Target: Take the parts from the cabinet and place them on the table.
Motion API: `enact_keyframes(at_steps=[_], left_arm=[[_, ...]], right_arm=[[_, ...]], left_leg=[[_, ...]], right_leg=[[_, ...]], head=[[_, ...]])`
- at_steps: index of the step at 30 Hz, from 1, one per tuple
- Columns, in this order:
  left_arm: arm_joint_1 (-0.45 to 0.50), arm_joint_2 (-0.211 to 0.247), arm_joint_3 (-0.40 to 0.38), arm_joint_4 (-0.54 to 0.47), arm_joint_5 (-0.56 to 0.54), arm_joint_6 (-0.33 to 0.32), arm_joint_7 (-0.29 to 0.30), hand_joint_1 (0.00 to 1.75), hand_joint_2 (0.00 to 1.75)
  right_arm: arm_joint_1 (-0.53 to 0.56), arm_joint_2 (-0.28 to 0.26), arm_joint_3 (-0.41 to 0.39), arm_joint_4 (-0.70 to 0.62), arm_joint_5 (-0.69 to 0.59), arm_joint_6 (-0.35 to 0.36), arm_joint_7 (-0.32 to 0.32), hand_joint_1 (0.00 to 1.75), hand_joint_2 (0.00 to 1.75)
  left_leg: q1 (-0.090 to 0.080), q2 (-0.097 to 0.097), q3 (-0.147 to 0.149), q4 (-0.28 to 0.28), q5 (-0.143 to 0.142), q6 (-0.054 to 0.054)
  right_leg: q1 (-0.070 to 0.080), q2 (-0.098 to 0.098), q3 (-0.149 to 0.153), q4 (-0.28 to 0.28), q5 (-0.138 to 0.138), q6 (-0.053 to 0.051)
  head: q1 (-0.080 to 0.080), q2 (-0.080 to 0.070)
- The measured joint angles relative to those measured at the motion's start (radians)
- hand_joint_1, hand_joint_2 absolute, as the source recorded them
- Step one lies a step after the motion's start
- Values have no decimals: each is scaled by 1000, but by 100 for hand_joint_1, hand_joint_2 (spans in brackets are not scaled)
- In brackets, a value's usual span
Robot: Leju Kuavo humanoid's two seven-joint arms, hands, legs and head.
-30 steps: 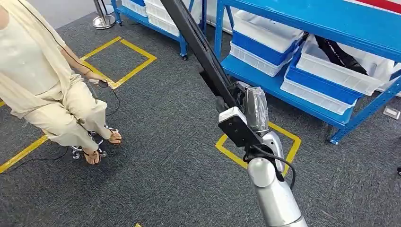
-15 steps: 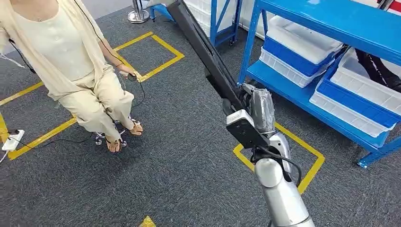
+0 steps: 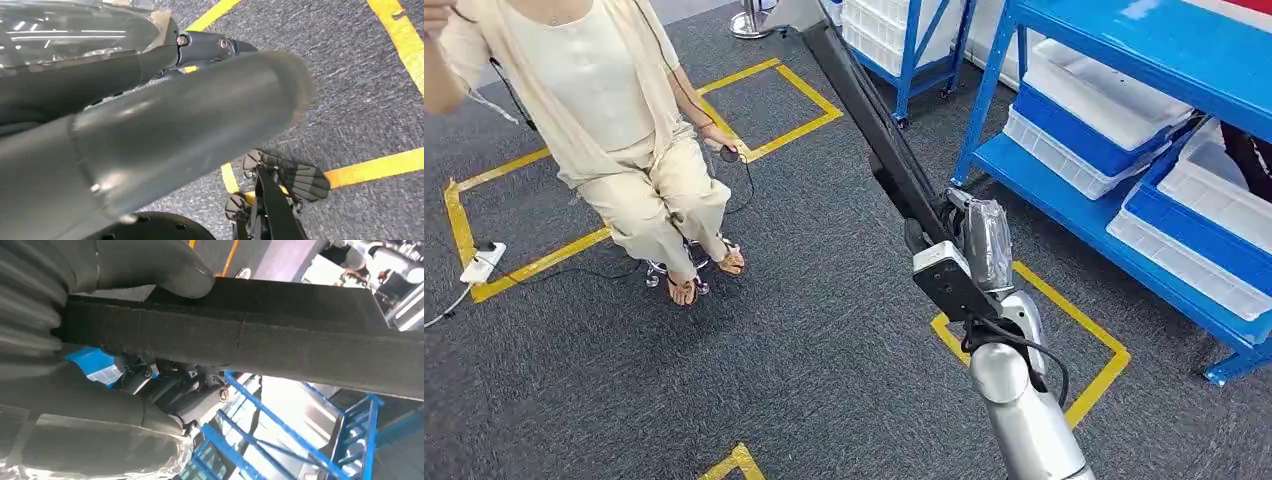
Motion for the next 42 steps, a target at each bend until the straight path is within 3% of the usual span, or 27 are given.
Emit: enact_keyframes(at_steps=[2, 3, 4, 5, 7, 8, 9, 10, 12, 13, 14, 17, 18, 20, 21, 23, 24, 25, 27, 28, 29, 33, 34, 36, 38, 40, 42], left_arm=[[1, 0, -7, 0, -1, 0, 8, 0, 0], [2, 0, -7, 0, -2, 0, 11, 0, 0], [2, -1, -8, 0, -5, 1, 13, 0, 0], [1, 0, -8, 0, -7, 1, 14, 0, 0], [-2, 0, -9, 0, -10, 0, 15, 0, 0], [-1, 0, -10, 0, -12, 0, 17, 0, 0], [0, 0, -10, 0, -12, 0, 19, 0, 0], [1, -1, -11, 0, -13, -1, 21, 0, 0], [2, -2, -14, 1, -21, -4, 22, 0, 0], [2, -2, -18, 1, -25, -5, 23, 0, 0], [0, -2, -20, 0, -32, -5, 25, 0, 0], [7, -2, -32, 1, -37, -5, 29, 0, 0], [9, -2, -34, 1, -39, -5, 31, 0, 0], [11, -2, -35, 2, -43, -6, 34, 0, 0], [9, -3, -36, 2, -44, -8, 34, 0, 0], [9, -5, -38, 2, -50, -9, 34, 0, 0], [11, -5, -39, 2, -51, -9, 35, 0, 0], [11, -5, -40, 2, -52, -10, 35, 0, 0], [11, -5, -40, 2, -53, -10, 38, 0, 0], [10, -5, -41, 1, -54, -11, 39, 0, 0], [7, -5, -42, 2, -57, -12, 40, 0, 0], [5, -4, -50, 1, -69, -11, 44, 0, 0], [6, -4, -50, 1, -71, -11, 44, 0, 0], [7, -4, -51, 1, -72, -11, 45, 0, 0], [3, -3, -51, 1, -73, -11, 45, 0, 0], [4, -3, -54, 1, -75, -11, 46, 0, 0], [5, -3, -56, 1, -78, -11, 46, 0, 0]], right_arm=[[8, -3, 0, 0, -1, -3, -3, 175, 175], [8, -5, 0, 0, -1, -3, -4, 175, 175], [9, -8, -1, 0, -2, -3, -6, 175, 175], [9, -12, -2, 0, -3, -5, -8, 175, 175], [17, -16, -4, 1, -4, -5, -8, 175, 175], [23, -21, -6, 1, -6, -5, -8, 175, 175], [26, -24, -7, 2, -6, -5, -8, 175, 175], [27, -26, -8, 3, -6, -5, -8, 175, 175], [24, -28, -9, 3, -10, -5, -9, 175, 175], [23, -29, -10, 3, -10, -5, -9, 175, 175], [24, -30, -10, 3, -11, -6, -9, 175, 175], [28, -31, -10, 3, -12, -9, -9, 175, 175], [28, -30, -10, 3, -12, -9, -9, 175, 175], [29, -30, -10, 2, -12, -15, -9, 175, 175], [32, -32, -10, 1, -12, -20, -9, 175, 175], [39, -35, -10, 1, -13, -23, -9, 175, 175], [43, -35, -10, 1, -13, -23, -9, 175, 175], [45, -36, -10, 1, -13, -24, -9, 175, 175], [48, -37, -10, -1, -14, -24, -9, 175, 175], [48, -37, -10, -5, -14, -25, -9, 175, 175], [50, -38, -10, -10, -14, -27, -9, 175, 175], [58, -37, -10, -22, -11, -39, -8, 175, 175], [62, -38, -10, -26, -11, -40, -8, 175, 175], [64, -39, -12, -32, -11, -45, -9, 175, 175], [78, -40, -14, -33, -8, -48, -8, 175, 175], [95, -44, -16, -33, -8, -51, -8, 175, 175], [98, -47, -19, -34, -8, -53, -8, 175, 175]], left_leg=[[-7, -21, 0, -6, 2, 12], [5, -28, 11, -21, 13, 24], [1, -33, 16, -26, 14, 26], [3, -39, 16, -25, 16, 34], [3, -61, 14, -25, 17, 37], [2, -75, 14, -24, 17, 36], [2, -87, 14, -24, 17, 36], [3, -99, 15, -23, 17, 36], [5, -121, 17, -21, 17, 32], [5, -130, 14, -19, 16, 27], [-3, -141, 8, -6, 10, 19], [8, -162, -1, -11, 19, 1], [10, -164, -5, -6, 14, -4], [7, -78, -34, 62, -31, -10], [11, -62, -70, 132, -66, -14], [17, -52, -139, 263, -115, -21], [19, -49, -149, 281, -110, -24], [21, -45, -137, 254, -85, -26], [26, -23, -54, 97, -7, -28], [26, 17, -11, 21, 11, -26], [15, 24, -5, 10, 0, -23], [1, -19, -2, -4, 4, 9], [12, -27, 11, -16, 12, 19], [9, -41, 14, -20, 12, 25], [7, -64, 14, -19, 14, 31], [7, -91, 16, -19, 14, 31], [7, -114, 18, -18, 14, 30]], right_leg=[[-4, -17, 7, -5, -1, 12], [4, -9, -3, 5, -9, 19], [-4, 25, -7, 34, -24, 19], [-5, 50, -35, 91, -53, 11], [-9, 67, -117, 253, -118, 3], [-9, 71, -149, 315, -134, 7], [-10, 73, -154, 318, -127, 13], [-12, 73, -134, 274, -100, 24], [-19, 90, -50, 100, -25, 46], [-28, 131, -16, 27, -5, 50], [-24, 138, -4, 2, 2, 41], [-18, 113, -8, 6, 6, 27], [-33, 103, -3, -2, 11, 19], [-28, 87, 0, -2, 10, 3], [-24, 77, 1, -2, 9, 0], [-18, 54, 0, -2, 7, -7], [-18, 44, 0, -2, 6, -7], [-18, 36, 0, -2, 5, -7], [-18, 21, 1, -2, 2, -4], [-15, 16, 4, -1, -1, 2], [-4, 10, 3, 0, -4, 8], [-4, -23, 19, -9, -10, 34], [-2, -18, 11, -3, -19, 39], [-10, 43, -31, 108, -73, 26], [-11, 63, -119, 269, -128, 19], [-10, 71, -144, 293, -108, 31], [-10, 81, -89, 154, -37, 48]], head=[[0, 0], [2, 0], [3, 0], [2, 0], [6, 0], [6, 0], [6, 0], [6, 0], [7, 0], [8, 0], [8, 0], [4, 0], [5, 0], [-7, 0], [-6, 0], [-7, 0], [-6, 0], [-6, 0], [-7, 0], [-8, 0], [-7, 0], [-1, 0], [2, 0], [0, 0], [4, 0], [3, 0], [6, 0]])
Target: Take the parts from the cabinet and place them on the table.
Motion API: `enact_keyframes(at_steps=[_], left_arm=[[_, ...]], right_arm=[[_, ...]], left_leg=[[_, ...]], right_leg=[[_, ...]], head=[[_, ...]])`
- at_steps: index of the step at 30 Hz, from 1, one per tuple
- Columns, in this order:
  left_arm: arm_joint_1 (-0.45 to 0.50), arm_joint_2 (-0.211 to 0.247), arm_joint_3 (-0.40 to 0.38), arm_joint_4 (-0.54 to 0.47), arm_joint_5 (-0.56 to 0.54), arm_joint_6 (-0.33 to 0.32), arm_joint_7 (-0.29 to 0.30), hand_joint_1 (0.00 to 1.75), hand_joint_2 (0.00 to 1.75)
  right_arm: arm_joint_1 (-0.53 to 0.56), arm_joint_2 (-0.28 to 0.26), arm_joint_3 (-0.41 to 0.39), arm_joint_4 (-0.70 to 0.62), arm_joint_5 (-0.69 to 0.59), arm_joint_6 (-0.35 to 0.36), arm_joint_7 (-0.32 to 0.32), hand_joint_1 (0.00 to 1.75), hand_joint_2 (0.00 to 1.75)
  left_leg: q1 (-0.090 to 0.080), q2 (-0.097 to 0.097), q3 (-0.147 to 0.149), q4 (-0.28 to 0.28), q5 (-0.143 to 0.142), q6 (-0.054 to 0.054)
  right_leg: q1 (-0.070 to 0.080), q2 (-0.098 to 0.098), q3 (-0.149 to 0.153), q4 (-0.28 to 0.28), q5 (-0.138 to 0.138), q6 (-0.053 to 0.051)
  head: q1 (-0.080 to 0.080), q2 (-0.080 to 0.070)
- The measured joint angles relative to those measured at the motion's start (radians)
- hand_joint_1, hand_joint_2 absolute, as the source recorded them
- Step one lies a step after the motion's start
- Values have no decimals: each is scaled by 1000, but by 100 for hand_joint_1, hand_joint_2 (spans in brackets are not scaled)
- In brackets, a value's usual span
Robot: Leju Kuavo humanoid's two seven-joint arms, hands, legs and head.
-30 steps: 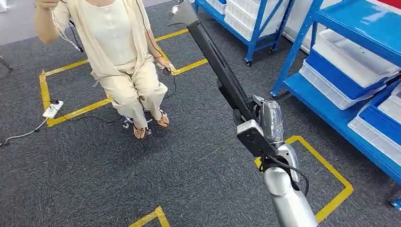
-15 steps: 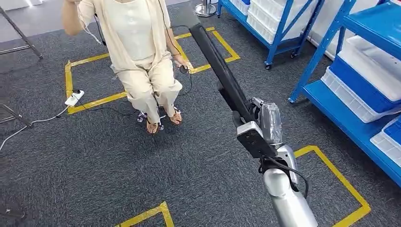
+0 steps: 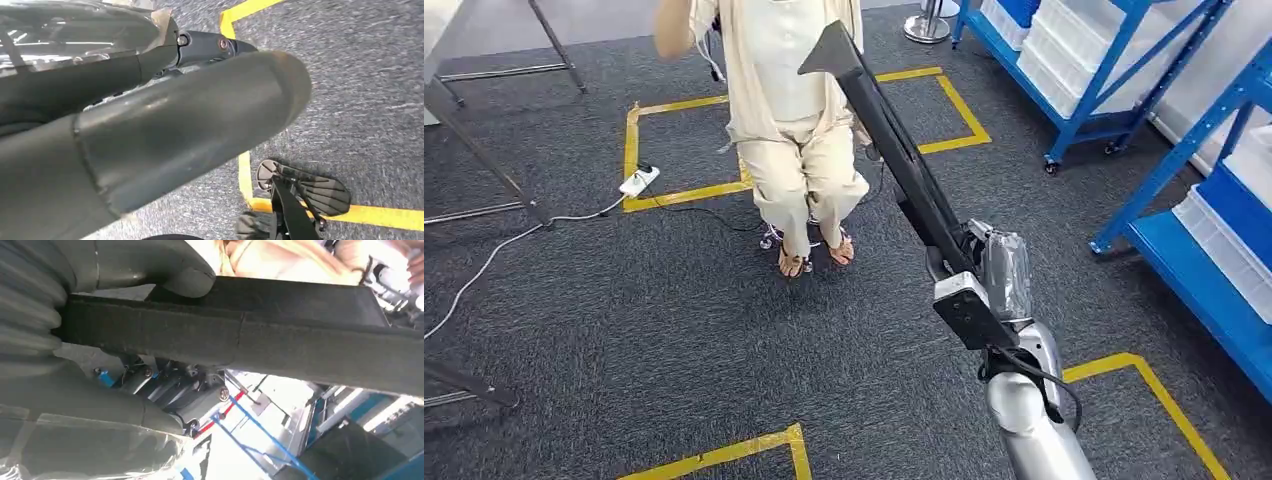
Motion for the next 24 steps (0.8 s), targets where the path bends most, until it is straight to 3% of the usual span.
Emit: enact_keyframes(at_steps=[1, 2, 3, 6, 7, 8, 9, 11, 12, 13, 15, 16, 17, 18, 21, 22, 24], left_arm=[[0, 0, -1, 0, -2, 0, 0, 0, 0], [-1, 0, -1, 0, -3, 0, 0, 0, 0], [-2, 0, -2, 0, -4, 0, 0, 0, 0], [2, 0, -3, 0, -6, -2, 2, 0, 0], [5, 5, -3, 0, -6, -2, 5, 0, 0], [6, 4, -3, 0, -7, -1, 6, 0, 0], [5, 4, -3, 0, -7, -1, 8, 0, 0], [3, 4, -5, 0, -7, -1, 10, 0, 0], [3, 4, -5, 0, -7, -1, 10, 0, 0], [4, 4, -5, 0, -7, -1, 11, 0, 0], [4, 5, -5, 0, -7, 0, 11, 0, 0], [3, 5, -5, 0, -7, 0, 11, 0, 0], [2, 5, -5, 0, -7, 0, 11, 0, 0], [-1, 5, -5, 0, -7, 0, 11, 0, 0], [-3, 5, -5, 0, -8, 0, 11, 0, 0], [-3, 5, -5, 0, -8, 0, 11, 0, 0], [-3, 4, -5, 0, -8, 0, 11, 0, 0]], right_arm=[[-1, 0, 0, -5, 0, -3, 0, 175, 175], [-1, 0, 0, -8, 0, -4, 0, 175, 175], [2, 0, 0, -13, 2, -5, 0, 175, 175], [2, 0, 0, -13, 5, -5, 0, 175, 175], [0, 2, 0, -13, 6, -4, 0, 175, 175], [-3, 3, 1, -13, 6, -4, -1, 175, 175], [-3, 4, 1, -13, 7, -4, -1, 175, 175], [-4, 4, 1, -13, 7, -2, -1, 175, 175], [-4, 5, 2, -12, 7, -2, -1, 175, 175], [-4, 5, 2, -12, 7, -2, -1, 175, 175], [-6, 5, 3, -11, 7, -2, -1, 175, 175], [-7, 5, 3, -11, 7, -2, -1, 175, 175], [-9, 6, 3, -11, 7, -2, -1, 175, 175], [-11, 5, 3, -11, 7, -2, -1, 175, 175], [-16, 6, 4, -11, 7, -2, -1, 175, 175], [-17, 6, 4, -10, 7, -2, -1, 175, 175], [-18, 5, 5, -10, 7, -2, -2, 175, 175]], left_leg=[[0, -10, 0, 0, 0, -1], [-8, -18, -4, 5, -2, -7], [-9, -29, -5, 7, -5, -12], [-1, -48, -12, 4, -3, -28], [2, -35, -13, 13, -10, -32], [-1, 12, -24, 43, -32, -37], [0, 42, -55, 107, -73, -41], [5, 61, -131, 261, -140, -49], [7, 64, -154, 304, -149, -53], [10, 66, -152, 296, -134, -55], [13, 81, -87, 169, -63, -56], [13, 106, -39, 83, -30, -54], [11, 152, -2, 19, -25, -48], [6, 141, -1, 15, -22, -42], [-7, 110, -6, 14, -22, -26], [1, 100, 6, 3, -13, -14], [1, 85, 7, 1, -10, -1]], right_leg=[[-4, 25, 41, -96, 36, 4], [-6, 53, 60, -154, 47, 1], [-3, 48, 68, -158, 58, -12], [-5, 26, 71, -159, 60, -29], [-16, 17, 74, -165, 66, -38], [-15, 12, 76, -166, 65, -44], [-13, 3, 77, -166, 63, -54], [-9, -17, 76, -166, 61, -56], [-9, -28, 76, -165, 60, -58], [-9, -37, 76, -165, 59, -58], [-9, -54, 78, -165, 56, -55], [-9, -60, 81, -165, 56, -53], [-4, -68, 84, -164, 52, -48], [8, -74, 84, -162, 47, -40], [2, -100, 93, -166, 44, -23], [5, -95, 91, -157, 37, -15], [-4, -30, 58, -79, -5, -20]], head=[[0, 0], [3, 0], [0, 0], [-1, 0], [0, 0], [-3, 0], [-12, 0], [-13, 0], [-14, 0], [-13, 0], [-13, 0], [-14, 0], [-14, 0], [-12, 0], [-7, 0], [-6, 0], [-6, 0]])
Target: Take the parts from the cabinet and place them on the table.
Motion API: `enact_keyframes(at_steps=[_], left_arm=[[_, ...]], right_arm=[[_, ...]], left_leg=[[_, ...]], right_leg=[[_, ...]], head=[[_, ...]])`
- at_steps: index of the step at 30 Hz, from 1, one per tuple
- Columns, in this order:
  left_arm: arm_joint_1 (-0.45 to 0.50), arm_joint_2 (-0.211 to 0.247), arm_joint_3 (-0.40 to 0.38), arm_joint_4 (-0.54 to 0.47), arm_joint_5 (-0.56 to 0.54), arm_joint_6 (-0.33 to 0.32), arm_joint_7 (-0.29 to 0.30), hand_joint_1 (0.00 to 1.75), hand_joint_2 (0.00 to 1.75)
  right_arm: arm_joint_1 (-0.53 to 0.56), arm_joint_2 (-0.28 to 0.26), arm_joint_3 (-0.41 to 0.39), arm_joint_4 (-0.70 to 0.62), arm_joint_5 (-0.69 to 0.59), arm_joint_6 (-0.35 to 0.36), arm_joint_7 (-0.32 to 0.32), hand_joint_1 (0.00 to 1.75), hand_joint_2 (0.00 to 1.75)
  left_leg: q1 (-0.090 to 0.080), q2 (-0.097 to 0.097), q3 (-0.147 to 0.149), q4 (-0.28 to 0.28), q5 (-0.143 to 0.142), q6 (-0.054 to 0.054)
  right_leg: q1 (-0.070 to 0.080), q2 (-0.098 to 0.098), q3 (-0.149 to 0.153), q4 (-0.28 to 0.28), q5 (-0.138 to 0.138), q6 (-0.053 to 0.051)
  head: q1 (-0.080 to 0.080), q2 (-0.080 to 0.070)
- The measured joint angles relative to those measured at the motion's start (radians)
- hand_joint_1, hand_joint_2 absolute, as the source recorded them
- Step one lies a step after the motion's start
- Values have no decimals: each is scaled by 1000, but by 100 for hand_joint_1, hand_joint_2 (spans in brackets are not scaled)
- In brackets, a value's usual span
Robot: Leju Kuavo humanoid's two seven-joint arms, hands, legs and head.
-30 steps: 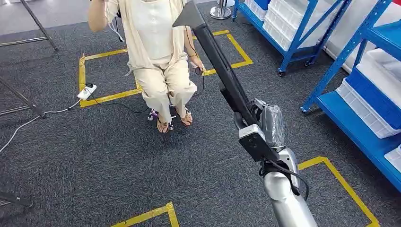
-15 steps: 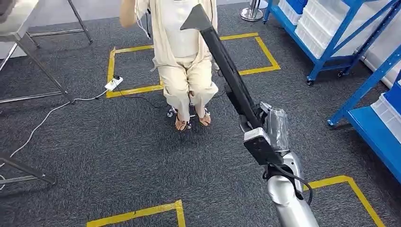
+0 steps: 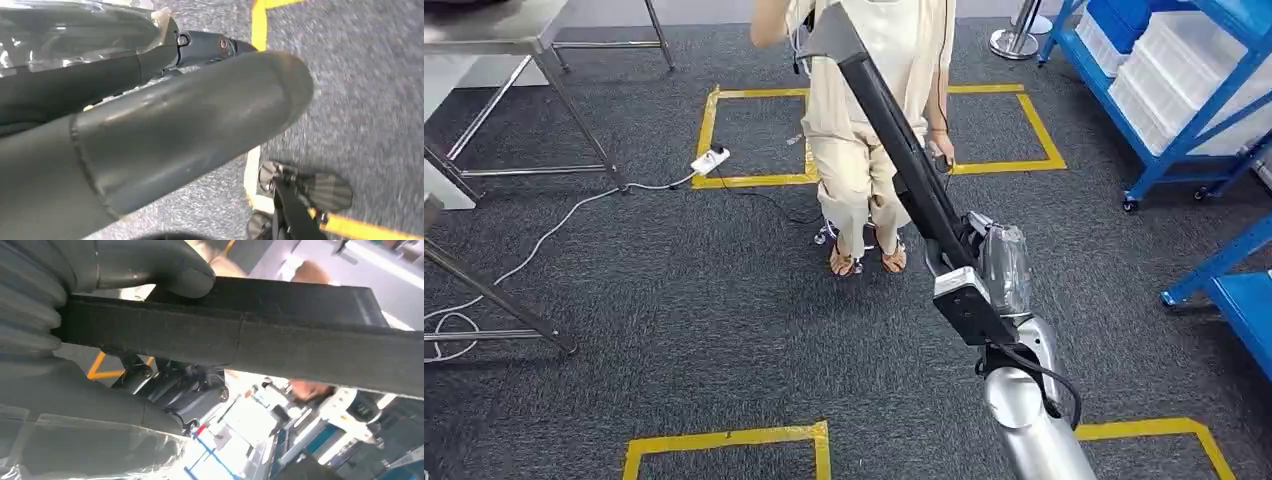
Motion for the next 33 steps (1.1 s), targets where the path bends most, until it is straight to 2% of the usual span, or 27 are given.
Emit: enact_keyframes(at_steps=[2, 3, 4, 5, 6, 7, 8, 9, 12, 13, 14, 15, 16, 17, 18, 19, 20, 22, 23, 24, 25, 27, 28, 29, 30, 31, 33], left_arm=[[-3, 0, 0, 0, 0, 0, 0, 0, 0], [-3, 0, 0, 0, -2, 0, 0, 0, 0], [-2, 0, 0, 0, -2, 0, 0, 0, 0], [0, 0, 0, 0, -2, 0, 0, 0, 0], [0, 0, 0, 0, -2, 0, 0, 0, 0], [0, 0, 0, 0, -4, 0, 0, 0, 0], [0, 0, 0, 0, -5, 0, 0, 0, 0], [-1, 0, 0, 0, -6, 0, 0, 0, 0], [4, 0, 0, 0, -8, 0, 0, 0, 0], [5, 0, 0, 0, -9, 0, 0, 0, 0], [7, 1, 0, 0, -9, 0, 0, 0, 0], [6, 1, 0, 0, -9, 0, 0, 0, 0], [4, 1, 0, 0, -10, 0, 0, 0, 0], [2, 0, 0, 0, -11, 0, 0, 0, 0], [3, 0, 0, 0, -11, 0, 0, 0, 0], [4, 0, 0, 0, -11, 0, 0, 0, 0], [4, 1, 0, 0, -11, 0, 0, 0, 0], [4, 2, 0, 0, -12, 0, 0, 0, 0], [3, 2, 0, 0, -12, 0, -1, 0, 0], [1, 2, 0, 0, -12, 0, -1, 0, 0], [0, 2, 0, 0, -12, 0, -1, 0, 0], [0, 2, 0, 0, -12, 0, -1, 0, 0], [0, 2, 0, 0, -13, 0, -1, 0, 0], [1, 2, 0, 0, -12, 0, -1, 0, 0], [0, 2, 0, 0, -12, 0, -2, 0, 0], [0, 2, 0, 0, -12, 0, -2, 0, 0], [-2, 2, 0, 0, -13, 0, -2, 0, 0]], right_arm=[[3, -2, 1, 3, 0, 0, 0, 175, 175], [5, -3, 2, 7, 0, 0, 0, 175, 175], [5, -3, 2, 9, 0, 0, 0, 175, 175], [5, -5, 2, 11, 0, 0, 0, 175, 175], [5, -6, 2, 11, 0, 0, 0, 175, 175], [3, -6, 2, 11, 0, 0, 0, 175, 175], [2, -7, 2, 11, 0, 0, 0, 175, 175], [2, -9, 3, 11, 0, 0, 0, 175, 175], [2, -10, 3, 12, 0, 0, -1, 175, 175], [1, -10, 3, 12, 0, 0, -1, 175, 175], [-1, -10, 4, 12, 0, 0, -1, 175, 175], [-1, -9, 4, 12, 0, 0, -2, 175, 175], [-1, -9, 4, 12, 0, 0, -2, 175, 175], [-1, -10, 3, 13, 0, 0, -2, 175, 175], [-1, -10, 4, 15, 0, 0, -2, 175, 175], [0, -10, 4, 16, 0, 1, -2, 175, 175], [-1, -10, 4, 19, 0, 1, -2, 175, 175], [-1, -10, 4, 19, 0, 1, -2, 175, 175], [-1, -10, 4, 19, 0, 1, -2, 175, 175], [-2, -10, 4, 19, 0, 1, -2, 175, 175], [-5, -11, 4, 19, 0, 1, -2, 175, 175], [-5, -10, 5, 19, 0, 1, -2, 175, 175], [-6, -10, 5, 19, 0, 1, -2, 175, 175], [-6, -11, 5, 19, 0, 1, -2, 175, 175], [-7, -11, 5, 19, 0, 1, -2, 175, 175], [-7, -12, 5, 19, 0, 1, -3, 175, 175], [-4, -14, 5, 22, 0, 1, -3, 175, 175]], left_leg=[[0, -22, -2, 0, 0, 4], [0, -34, -3, 0, 0, 4], [0, -46, -2, 1, 0, 4], [0, -57, -2, 1, 0, 4], [0, -70, 0, 2, -1, 3], [0, -81, 1, 2, -2, 1], [0, -89, -1, 2, -2, -2], [-10, -98, -6, 9, -5, -10], [-1, -117, -11, 3, 1, -24], [1, -121, -14, 5, -3, -30], [0, -80, -19, 26, -18, -35], [-1, -47, -39, 70, -46, -39], [2, -32, -73, 138, -80, -43], [4, -26, -117, 222, -116, -46], [6, -22, -148, 279, -134, -49], [8, -21, -164, 304, -130, -50], [9, -19, -155, 277, -103, -51], [9, -2, -77, 122, -20, -48], [9, 27, -33, 45, 9, -43], [-2, 50, -22, 20, -4, -42], [-2, 32, -25, 19, -1, -34], [-9, 14, -27, 19, -3, -24], [-8, 5, -23, 10, 2, -15], [1, 0, -14, 2, 9, -7], [1, -8, -13, -1, 11, -3], [1, -14, -14, -1, 11, 5], [1, -36, -15, 0, 11, 5]], right_leg=[[-2, 14, -79, 156, -59, -8], [-2, 15, -110, 211, -71, -5], [-2, 17, -116, 218, -64, 0], [-2, 17, -102, 184, -44, 9], [-3, 21, -66, 106, -6, 19], [-6, 34, -23, 16, 31, 27], [-13, 73, 8, -58, 53, 29], [-8, 78, 21, -77, 48, 20], [-5, 60, 18, -75, 52, 4], [-18, 52, 23, -80, 55, -6], [-17, 46, 27, -83, 55, -11], [-17, 38, 29, -83, 53, -22], [-12, 29, 31, -83, 51, -33], [-9, 18, 31, -83, 49, -35], [-7, 10, 31, -83, 48, -36], [-6, 1, 32, -83, 47, -37], [-5, -9, 33, -83, 46, -38], [-6, -24, 38, -83, 42, -35], [-4, -29, 42, -83, 39, -32], [8, -34, 42, -81, 35, -25], [10, -41, 42, -81, 33, -21], [9, -57, 45, -87, 32, -13], [15, -66, 52, -87, 29, -4], [9, -45, 41, -71, 20, 1], [7, -16, 29, -36, 1, -1], [5, 4, -5, 34, -34, -9], [1, 16, -88, 191, -89, -12]], head=[[6, 0], [9, 0], [10, 0], [12, 0], [13, 0], [13, 0], [15, 0], [15, 0], [13, 0], [12, 0], [13, 0], [0, 0], [0, 0], [0, 0], [-1, 0], [0, 0], [-1, 0], [-1, 0], [-2, 0], [-1, 0], [4, 0], [7, 0], [5, 0], [7, 0], [8, 0], [11, 0], [14, 0]])
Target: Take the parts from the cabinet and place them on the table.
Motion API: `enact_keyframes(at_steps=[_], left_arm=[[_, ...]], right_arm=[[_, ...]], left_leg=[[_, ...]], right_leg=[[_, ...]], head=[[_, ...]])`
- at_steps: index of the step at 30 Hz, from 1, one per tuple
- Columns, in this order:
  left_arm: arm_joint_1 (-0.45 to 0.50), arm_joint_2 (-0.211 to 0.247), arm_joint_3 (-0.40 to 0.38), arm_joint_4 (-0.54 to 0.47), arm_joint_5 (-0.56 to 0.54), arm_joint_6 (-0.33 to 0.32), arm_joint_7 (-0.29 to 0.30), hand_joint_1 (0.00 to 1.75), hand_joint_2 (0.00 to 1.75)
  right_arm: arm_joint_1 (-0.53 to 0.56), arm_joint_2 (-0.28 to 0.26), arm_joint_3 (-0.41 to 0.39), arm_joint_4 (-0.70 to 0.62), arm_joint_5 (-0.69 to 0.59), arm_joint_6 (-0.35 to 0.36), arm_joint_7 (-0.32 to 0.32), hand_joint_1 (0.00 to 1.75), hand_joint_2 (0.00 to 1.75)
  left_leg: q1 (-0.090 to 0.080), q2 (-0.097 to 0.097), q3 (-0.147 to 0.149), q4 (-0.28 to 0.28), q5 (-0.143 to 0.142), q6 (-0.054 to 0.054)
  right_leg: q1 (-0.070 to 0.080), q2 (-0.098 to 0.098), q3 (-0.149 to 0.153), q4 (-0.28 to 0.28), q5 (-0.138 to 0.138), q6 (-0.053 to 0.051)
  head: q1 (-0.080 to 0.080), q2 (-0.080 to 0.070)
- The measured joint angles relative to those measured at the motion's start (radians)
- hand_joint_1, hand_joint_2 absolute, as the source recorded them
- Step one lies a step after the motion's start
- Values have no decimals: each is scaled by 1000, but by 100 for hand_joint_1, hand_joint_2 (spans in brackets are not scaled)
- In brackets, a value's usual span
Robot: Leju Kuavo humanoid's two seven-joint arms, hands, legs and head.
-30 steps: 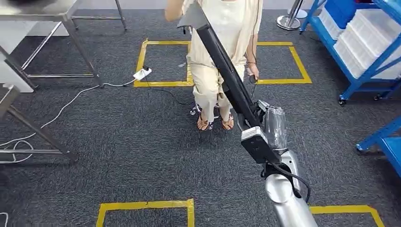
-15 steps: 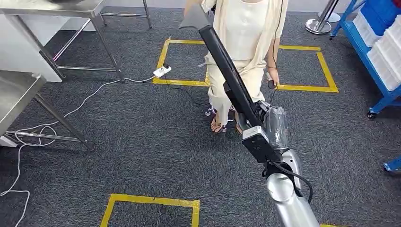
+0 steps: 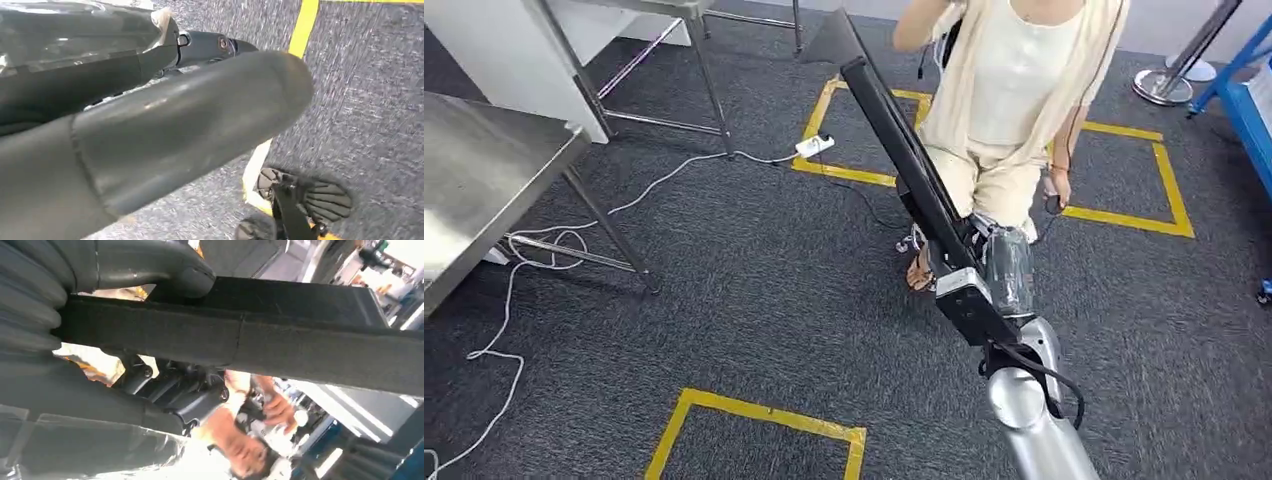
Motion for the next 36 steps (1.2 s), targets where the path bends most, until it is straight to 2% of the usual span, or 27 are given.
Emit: enact_keyframes(at_steps=[1, 2, 4, 5, 6, 7, 10, 11, 12, 13, 15, 16, 17, 19, 20, 21, 22, 25, 26, 27, 28, 30, 31, 32, 33, 35, 36], left_arm=[[1, 0, 0, 0, 0, -1, 0, 0, 0], [1, 0, 0, 0, 0, -1, 0, 0, 0], [2, -2, 0, 0, -1, -3, -1, 0, 0], [2, -2, 0, 0, -1, -3, -2, 0, 0], [1, -2, 0, 0, 0, -3, -3, 0, 0], [0, -2, 0, 0, -1, -3, -5, 0, 0], [7, -2, 0, 0, 1, -3, -10, 0, 0], [9, -2, 0, 0, 1, -2, -10, 0, 0], [9, -2, 0, 0, 3, -1, -10, 0, 0], [7, -2, 0, 0, 4, 0, -11, 0, 0], [4, -3, 0, 0, 5, 0, -10, 0, 0], [4, -3, 0, 0, 8, 0, -10, 0, 0], [5, -3, 1, 0, 11, 1, -10, 0, 0], [5, -2, 4, 0, 15, 3, -10, 0, 0], [4, -2, 5, 0, 15, 3, -11, 0, 0], [4, -1, 6, 0, 15, 4, -10, 0, 0], [0, -1, 6, 0, 15, 4, -10, 0, 0], [0, -1, 7, 0, 16, 5, -11, 0, 0], [1, -1, 7, 0, 15, 5, -11, 0, 0], [1, -3, 7, 0, 16, 5, -11, 0, 0], [-1, -3, 7, 0, 15, 5, -11, 0, 0], [-3, -2, 8, 0, 15, 5, -11, 0, 0], [-2, -2, 8, 0, 15, 5, -11, 0, 0], [-2, -2, 8, 0, 15, 3, -11, 0, 0], [-1, -2, 9, 0, 15, 3, -11, 0, 0], [0, -2, 11, 0, 14, 3, -11, 0, 0], [0, -2, 12, 0, 14, 3, -11, 0, 0]], right_arm=[[1, 0, 0, 1, 0, 0, 0, 175, 175], [1, 0, 0, 2, 0, 0, 0, 175, 175], [-1, -2, 0, 3, 0, 0, 0, 175, 175], [-1, -2, 1, 3, 0, 0, 0, 175, 175], [-1, -2, 1, 3, 1, 0, 0, 175, 175], [0, 0, 1, 3, 1, 0, 0, 175, 175], [-5, 6, 2, 5, 1, 0, 0, 175, 175], [-10, 11, 2, 6, 2, 1, 0, 175, 175], [-11, 16, 2, 6, 4, 1, 0, 175, 175], [-12, 21, 2, 6, 5, 1, 0, 175, 175], [-12, 23, 2, 9, 5, 1, 0, 175, 175], [-12, 26, 3, 12, 5, 1, 0, 175, 175], [-12, 29, 3, 15, 6, 0, 0, 175, 175], [-14, 31, 5, 20, 7, 1, 0, 175, 175], [-18, 34, 6, 23, 7, 2, 0, 175, 175], [-23, 37, 7, 26, 7, 2, 0, 175, 175], [-29, 39, 8, 29, 7, 2, -1, 175, 175], [-42, 44, 11, 39, 7, 4, -2, 175, 175], [-47, 47, 13, 40, 7, 4, -2, 175, 175], [-48, 46, 14, 42, 7, 4, -2, 175, 175], [-52, 46, 15, 43, 7, 4, -4, 175, 175], [-52, 45, 16, 48, 7, 4, -5, 175, 175], [-51, 45, 17, 53, 7, 4, -5, 175, 175], [-51, 45, 17, 56, 7, 4, -5, 175, 175], [-52, 43, 17, 60, 7, 5, -5, 175, 175], [-54, 43, 18, 62, 7, 5, -5, 175, 175], [-56, 43, 18, 64, 7, 5, -5, 175, 175]], left_leg=[[0, -11, 0, 0, 0, 0], [0, -21, 1, 1, 0, 0], [4, -43, 3, 2, -1, -3], [5, -53, 4, 3, -2, -8], [-1, -61, 0, 5, -2, -16], [-4, -72, -3, 12, -7, -23], [4, -92, -8, 2, -2, -40], [10, -76, -9, 13, -9, -45], [5, -32, -23, 45, -31, -49], [6, -7, -55, 112, -71, -52], [10, 10, -132, 266, -138, -57], [10, 14, -158, 312, -147, -60], [10, 17, -160, 310, -134, -60], [10, 25, -103, 194, -61, -57], [10, 40, -58, 111, -23, -52], [7, 78, -22, 47, -2, -42], [-3, 86, -10, 17, -10, -42], [-10, 57, -17, 19, -9, -30], [-4, 47, -6, 5, 0, -20], [-1, 41, -1, -1, 3, -15], [2, 34, -1, -4, 6, -7], [2, 12, -1, -4, 6, -3], [2, -1, -1, -3, 6, -4], [2, -12, -1, -3, 6, -4], [3, -23, 0, -2, 6, -4], [7, -46, 2, 0, 5, -10], [7, -54, -1, 2, 4, -16]], right_leg=[[-1, 2, -23, 38, -3, 7], [-3, 2, -21, 26, 11, 16], [-9, 7, 36, -107, 78, 38], [-16, 31, 78, -199, 115, 47], [-19, 69, 99, -255, 129, 47], [-16, 66, 104, -267, 136, 34], [-14, 43, 109, -268, 137, 13], [-28, 35, 113, -274, 141, 2], [-25, 29, 116, -275, 140, -4], [-22, 19, 118, -275, 138, -18], [-15, -1, 119, -275, 135, -23], [-12, -12, 119, -274, 134, -24], [-12, -21, 121, -274, 132, -24], [-12, -37, 126, -274, 127, -23], [-11, -44, 129, -274, 125, -21], [-8, -48, 133, -274, 122, -17], [7, -54, 131, -268, 115, -8], [6, -81, 136, -277, 115, 2], [18, -89, 137, -275, 108, 10], [5, -57, 129, -254, 97, 12], [3, -23, 105, -199, 71, 8], [-1, -4, 24, -46, 16, 0], [-2, -2, -9, 12, 5, 4], [-2, -1, -21, 24, 11, 10], [-4, 0, -12, -9, 35, 21], [-15, 13, 56, -168, 111, 45], [-23, 44, 88, -241, 135, 52]], head=[[0, 0], [0, 0], [5, 0], [6, 0], [10, 0], [4, 0], [1, 0], [0, 0], [-2, 0], [-11, 0], [-10, 0], [-10, 0], [-10, 0], [-10, 0], [-10, 0], [-12, 0], [-13, 0], [-6, 0], [-7, 0], [-7, 0], [-5, 0], [2, 0], [1, 0], [2, 0], [2, 0], [3, 0], [5, 0]])
